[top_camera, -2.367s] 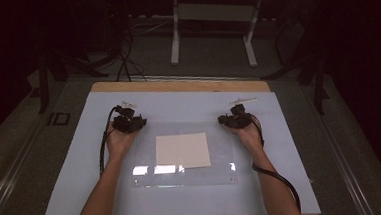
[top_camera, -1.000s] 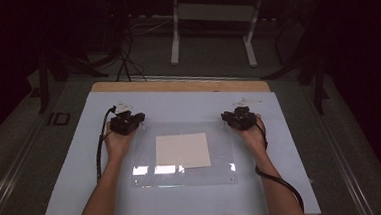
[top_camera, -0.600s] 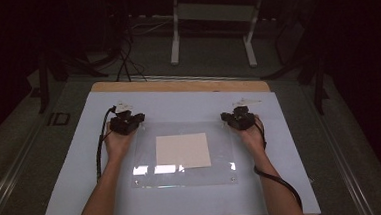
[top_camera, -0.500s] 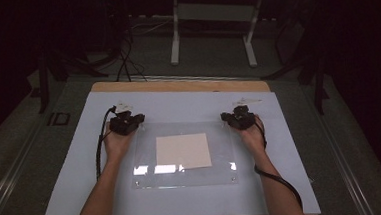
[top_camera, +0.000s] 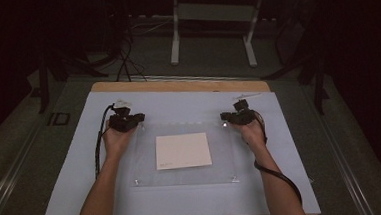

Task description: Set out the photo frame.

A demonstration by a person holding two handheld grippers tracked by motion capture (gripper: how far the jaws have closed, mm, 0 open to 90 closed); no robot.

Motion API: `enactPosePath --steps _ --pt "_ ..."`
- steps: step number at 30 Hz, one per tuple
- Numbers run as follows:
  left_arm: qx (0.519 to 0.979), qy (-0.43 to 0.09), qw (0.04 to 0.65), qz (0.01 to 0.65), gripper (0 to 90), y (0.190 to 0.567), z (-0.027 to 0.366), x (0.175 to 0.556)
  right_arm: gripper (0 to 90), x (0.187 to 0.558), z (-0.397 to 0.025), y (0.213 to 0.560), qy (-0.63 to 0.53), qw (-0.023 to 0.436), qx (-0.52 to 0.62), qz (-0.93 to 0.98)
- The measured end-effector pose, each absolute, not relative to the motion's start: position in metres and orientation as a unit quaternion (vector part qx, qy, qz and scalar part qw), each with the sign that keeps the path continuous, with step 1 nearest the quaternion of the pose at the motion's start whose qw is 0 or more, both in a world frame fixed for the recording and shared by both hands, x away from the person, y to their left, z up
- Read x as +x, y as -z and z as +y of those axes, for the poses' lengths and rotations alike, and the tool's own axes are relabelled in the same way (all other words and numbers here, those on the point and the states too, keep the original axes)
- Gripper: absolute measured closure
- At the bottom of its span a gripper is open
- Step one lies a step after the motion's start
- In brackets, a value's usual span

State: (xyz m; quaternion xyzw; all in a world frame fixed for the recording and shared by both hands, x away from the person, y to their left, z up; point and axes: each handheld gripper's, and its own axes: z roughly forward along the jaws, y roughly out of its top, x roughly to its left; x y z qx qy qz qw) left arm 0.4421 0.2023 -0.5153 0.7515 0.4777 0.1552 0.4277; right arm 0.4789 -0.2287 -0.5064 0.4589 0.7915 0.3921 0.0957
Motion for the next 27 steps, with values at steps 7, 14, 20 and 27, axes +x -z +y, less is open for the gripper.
enactPosePath --steps 7,14,20,27 --pt "0.735 -0.136 0.433 0.504 85.1 0.516 0.203 0.45 83.5 0.491 -0.228 0.503 -0.375 0.066 0.478 0.791" --pt "0.709 -0.118 0.432 0.545 84.7 0.516 0.2 0.457 83.5 0.497 -0.227 0.501 -0.369 0.052 0.504 0.779" --pt "0.688 -0.105 0.424 0.58 84.4 0.515 0.197 0.463 79.6 0.5 -0.226 0.5 -0.364 0.058 0.512 0.776" --pt "0.689 -0.101 0.413 0.587 84.4 0.513 0.196 0.466 60.3 0.478 -0.238 0.489 -0.366 0.123 0.479 0.788"
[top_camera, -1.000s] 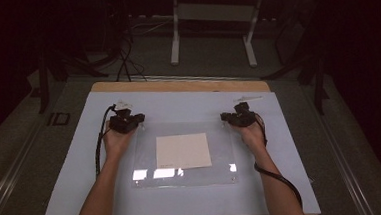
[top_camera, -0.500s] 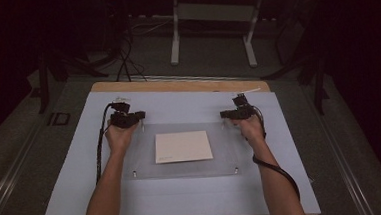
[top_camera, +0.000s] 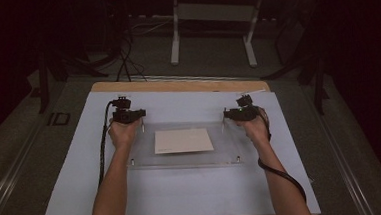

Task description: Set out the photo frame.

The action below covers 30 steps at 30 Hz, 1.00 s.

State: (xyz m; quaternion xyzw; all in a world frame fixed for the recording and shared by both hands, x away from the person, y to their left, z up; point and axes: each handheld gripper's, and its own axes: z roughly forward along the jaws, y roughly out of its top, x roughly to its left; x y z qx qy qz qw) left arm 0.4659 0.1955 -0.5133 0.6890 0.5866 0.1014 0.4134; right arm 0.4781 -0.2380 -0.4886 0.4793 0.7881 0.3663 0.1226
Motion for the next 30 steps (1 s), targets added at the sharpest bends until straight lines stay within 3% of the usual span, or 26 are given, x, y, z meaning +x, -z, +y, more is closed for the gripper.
enactPosePath --steps 16,30 --pt "0.686 -0.096 0.419 0.587 84.0 0.515 0.196 0.466 59.8 0.397 -0.258 0.475 -0.464 0.134 0.396 0.781" --pt "0.678 -0.088 0.42 0.597 83.6 0.516 0.196 0.469 61.2 0.355 -0.267 0.482 -0.482 0.146 0.377 0.777"
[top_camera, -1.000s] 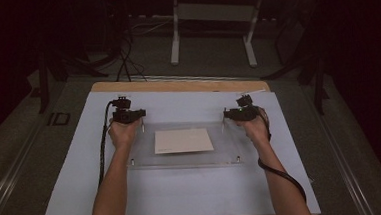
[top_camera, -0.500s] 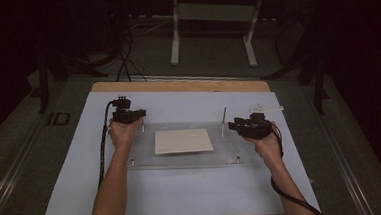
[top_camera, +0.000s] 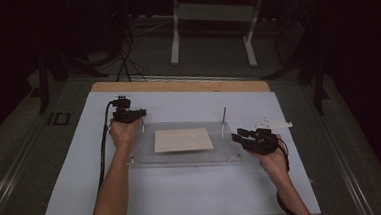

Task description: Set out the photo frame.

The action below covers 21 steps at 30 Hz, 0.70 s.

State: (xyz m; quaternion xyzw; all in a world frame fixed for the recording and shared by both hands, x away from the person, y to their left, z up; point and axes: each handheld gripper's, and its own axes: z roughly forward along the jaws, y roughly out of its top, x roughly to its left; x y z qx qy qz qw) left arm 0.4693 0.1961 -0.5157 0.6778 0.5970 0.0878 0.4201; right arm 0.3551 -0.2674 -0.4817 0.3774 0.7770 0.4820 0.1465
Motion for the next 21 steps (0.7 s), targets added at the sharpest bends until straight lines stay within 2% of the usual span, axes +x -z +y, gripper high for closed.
enactPosePath --steps 6,12,16,21 --pt "0.681 -0.082 0.417 0.597 83.4 0.515 0.197 0.47 66.7 0.348 -0.276 0.491 -0.475 0.158 0.379 0.778" --pt "0.679 -0.081 0.417 0.599 83.3 0.515 0.196 0.471 67.1 0.341 -0.281 0.494 -0.462 0.178 0.37 0.786" --pt "0.68 -0.078 0.416 0.599 83.2 0.515 0.196 0.472 67.2 0.338 -0.283 0.502 -0.454 0.168 0.35 0.802" --pt "0.679 -0.076 0.417 0.6 83.1 0.515 0.197 0.472 60.0 0.338 -0.285 0.504 -0.453 0.165 0.351 0.803"
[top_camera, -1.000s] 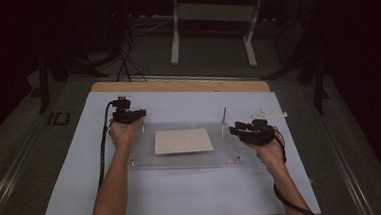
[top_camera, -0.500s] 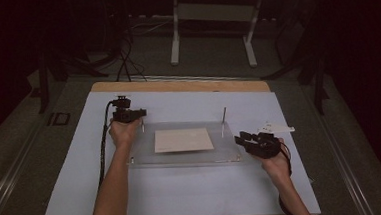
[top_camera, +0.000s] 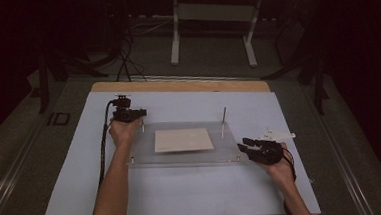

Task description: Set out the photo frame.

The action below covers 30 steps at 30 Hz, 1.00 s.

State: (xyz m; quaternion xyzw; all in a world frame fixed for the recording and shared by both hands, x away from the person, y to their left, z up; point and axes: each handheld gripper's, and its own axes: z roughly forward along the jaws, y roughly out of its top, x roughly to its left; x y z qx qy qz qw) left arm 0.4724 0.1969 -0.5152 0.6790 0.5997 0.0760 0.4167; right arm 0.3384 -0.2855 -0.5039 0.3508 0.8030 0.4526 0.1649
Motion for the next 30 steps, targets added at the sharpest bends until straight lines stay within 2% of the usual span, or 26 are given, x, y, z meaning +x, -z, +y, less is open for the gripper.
enactPosePath --steps 7,9,12,15,18,22,30 --pt "0.677 -0.074 0.417 0.601 83.1 0.516 0.197 0.473 52.6 0.333 -0.276 0.504 -0.477 0.153 0.282 0.818" --pt "0.677 -0.073 0.418 0.602 83.0 0.516 0.197 0.473 48.0 0.33 -0.27 0.504 -0.479 0.169 0.263 0.82" --pt "0.678 -0.069 0.418 0.6 83.0 0.516 0.198 0.474 46.1 0.327 -0.265 0.502 -0.466 0.203 0.238 0.828" --pt "0.675 -0.067 0.419 0.604 82.9 0.516 0.198 0.474 35.2 0.324 -0.259 0.501 -0.463 0.234 0.22 0.826" --pt "0.674 -0.065 0.419 0.605 82.9 0.516 0.198 0.475 35.4 0.323 -0.257 0.498 -0.474 0.241 0.212 0.82" --pt "0.673 -0.058 0.422 0.605 82.5 0.516 0.199 0.476 41.9 0.324 -0.259 0.499 -0.493 0.227 0.203 0.815" --pt "0.672 -0.053 0.426 0.603 81.8 0.517 0.201 0.476 42.2 0.327 -0.26 0.498 -0.51 0.213 0.216 0.805"
